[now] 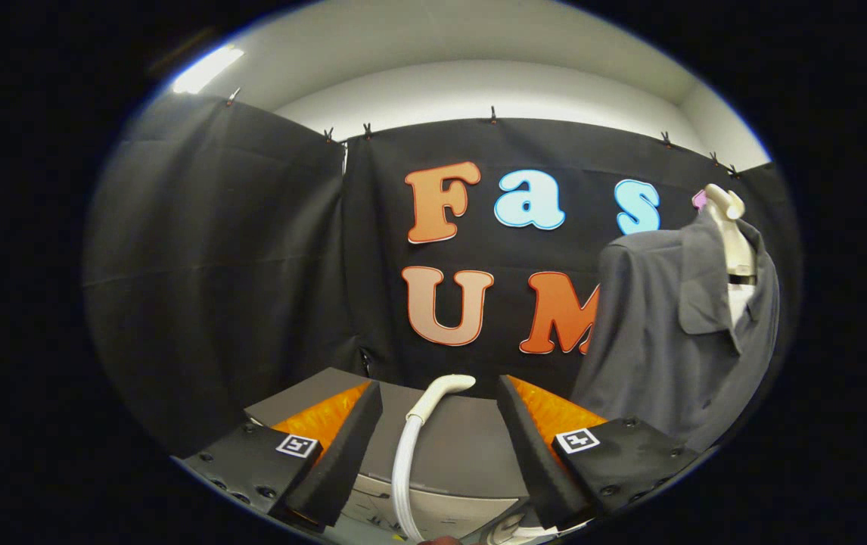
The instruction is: Iron the clothes twice with a garment steamer, once on the left side and once on the right side.
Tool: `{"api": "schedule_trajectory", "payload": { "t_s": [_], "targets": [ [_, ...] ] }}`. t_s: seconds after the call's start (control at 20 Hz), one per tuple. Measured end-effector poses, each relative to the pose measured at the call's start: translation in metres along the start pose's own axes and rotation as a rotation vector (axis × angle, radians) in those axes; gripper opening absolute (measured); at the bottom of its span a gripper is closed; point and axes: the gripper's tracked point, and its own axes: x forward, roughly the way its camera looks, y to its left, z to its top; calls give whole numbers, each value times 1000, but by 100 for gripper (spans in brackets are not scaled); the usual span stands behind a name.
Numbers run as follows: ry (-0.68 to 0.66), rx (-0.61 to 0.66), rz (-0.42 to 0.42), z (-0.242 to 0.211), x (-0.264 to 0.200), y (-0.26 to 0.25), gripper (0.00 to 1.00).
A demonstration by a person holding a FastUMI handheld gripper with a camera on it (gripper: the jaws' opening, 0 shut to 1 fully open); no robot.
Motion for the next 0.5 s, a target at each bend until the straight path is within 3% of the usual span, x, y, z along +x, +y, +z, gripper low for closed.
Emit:
{"api": "schedule_trajectory", "payload": {
  "t_s": [0.2,0.5],
  "targets": [
    [161,-47,-6,-26,105,21,99],
    [346,-62,-90,-98,202,15,99]
  ]
}}
